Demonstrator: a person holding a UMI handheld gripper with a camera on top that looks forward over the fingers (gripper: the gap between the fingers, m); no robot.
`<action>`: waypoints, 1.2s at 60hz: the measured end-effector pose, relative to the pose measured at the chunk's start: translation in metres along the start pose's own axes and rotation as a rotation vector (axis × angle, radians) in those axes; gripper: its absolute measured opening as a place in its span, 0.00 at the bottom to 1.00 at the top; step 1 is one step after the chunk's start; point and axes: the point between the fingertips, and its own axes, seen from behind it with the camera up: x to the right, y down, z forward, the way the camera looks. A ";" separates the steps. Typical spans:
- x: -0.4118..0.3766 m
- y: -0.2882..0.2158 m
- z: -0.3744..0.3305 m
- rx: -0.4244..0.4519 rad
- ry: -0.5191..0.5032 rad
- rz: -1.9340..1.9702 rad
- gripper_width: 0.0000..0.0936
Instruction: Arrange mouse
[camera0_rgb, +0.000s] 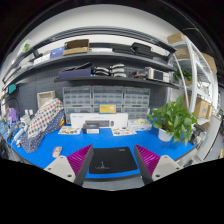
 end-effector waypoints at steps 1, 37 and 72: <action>0.000 0.001 0.000 -0.002 -0.001 -0.005 0.90; -0.227 0.193 0.075 -0.284 -0.202 -0.047 0.89; -0.381 0.184 0.255 -0.368 -0.213 -0.043 0.80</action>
